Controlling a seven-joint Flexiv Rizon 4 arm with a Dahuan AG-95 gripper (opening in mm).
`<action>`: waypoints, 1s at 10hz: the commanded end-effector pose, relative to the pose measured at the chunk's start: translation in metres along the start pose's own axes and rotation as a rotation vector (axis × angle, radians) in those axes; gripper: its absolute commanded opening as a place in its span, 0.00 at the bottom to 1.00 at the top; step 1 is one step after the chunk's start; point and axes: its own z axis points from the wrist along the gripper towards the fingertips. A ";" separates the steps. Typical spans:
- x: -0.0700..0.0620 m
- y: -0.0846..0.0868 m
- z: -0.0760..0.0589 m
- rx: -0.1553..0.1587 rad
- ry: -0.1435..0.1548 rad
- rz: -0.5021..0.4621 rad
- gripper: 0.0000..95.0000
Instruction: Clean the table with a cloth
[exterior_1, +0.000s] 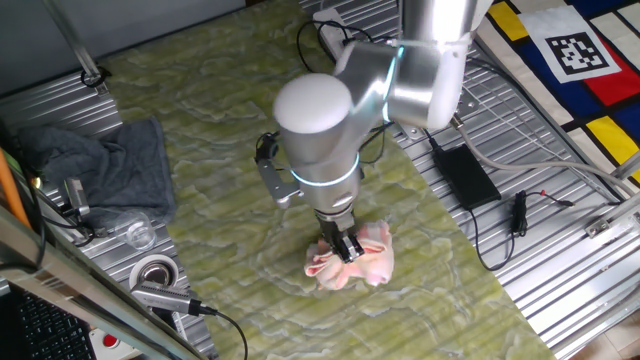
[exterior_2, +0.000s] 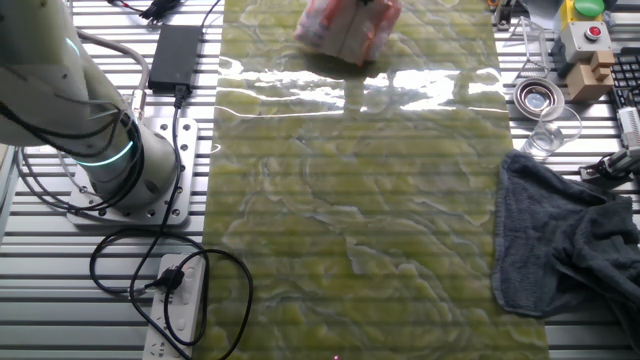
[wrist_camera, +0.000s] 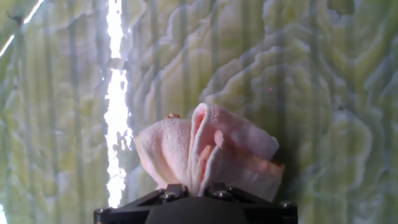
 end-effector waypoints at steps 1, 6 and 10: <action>0.000 -0.004 0.003 0.006 -0.009 -0.088 0.60; 0.004 -0.013 -0.014 0.055 0.064 -0.177 0.60; 0.013 -0.040 -0.036 0.143 0.123 -0.256 0.00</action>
